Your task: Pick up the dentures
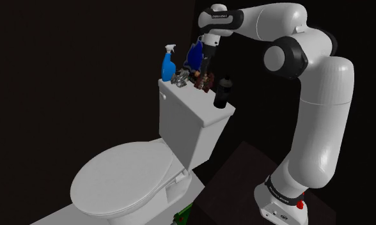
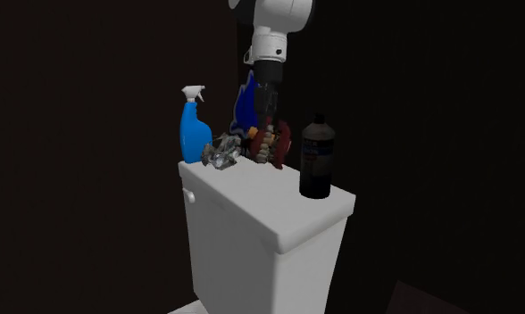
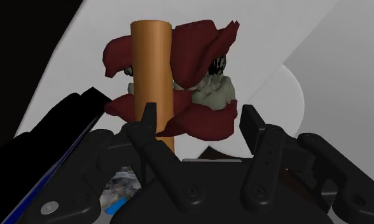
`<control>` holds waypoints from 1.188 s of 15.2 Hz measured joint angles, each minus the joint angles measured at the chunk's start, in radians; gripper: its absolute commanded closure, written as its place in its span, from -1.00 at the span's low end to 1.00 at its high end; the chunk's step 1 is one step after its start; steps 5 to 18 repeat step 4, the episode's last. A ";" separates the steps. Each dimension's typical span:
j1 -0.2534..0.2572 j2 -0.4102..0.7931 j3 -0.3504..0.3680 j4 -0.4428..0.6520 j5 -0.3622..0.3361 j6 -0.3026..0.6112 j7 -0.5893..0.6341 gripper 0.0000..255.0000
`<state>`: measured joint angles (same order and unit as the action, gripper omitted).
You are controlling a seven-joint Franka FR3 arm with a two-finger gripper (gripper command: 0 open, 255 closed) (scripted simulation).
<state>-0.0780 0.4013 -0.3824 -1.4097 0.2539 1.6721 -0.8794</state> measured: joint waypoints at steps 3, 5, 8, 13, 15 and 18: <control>-0.005 0.001 -0.001 0.046 -0.001 -0.044 0.005 1.00; -0.005 -0.002 -0.002 0.048 -0.002 -0.048 0.006 1.00; -0.005 -0.002 -0.002 0.048 -0.002 -0.048 0.006 1.00; -0.005 -0.002 -0.002 0.048 -0.002 -0.048 0.006 1.00; -0.005 -0.002 -0.002 0.048 -0.002 -0.048 0.006 1.00; -0.005 -0.002 -0.002 0.048 -0.002 -0.048 0.006 1.00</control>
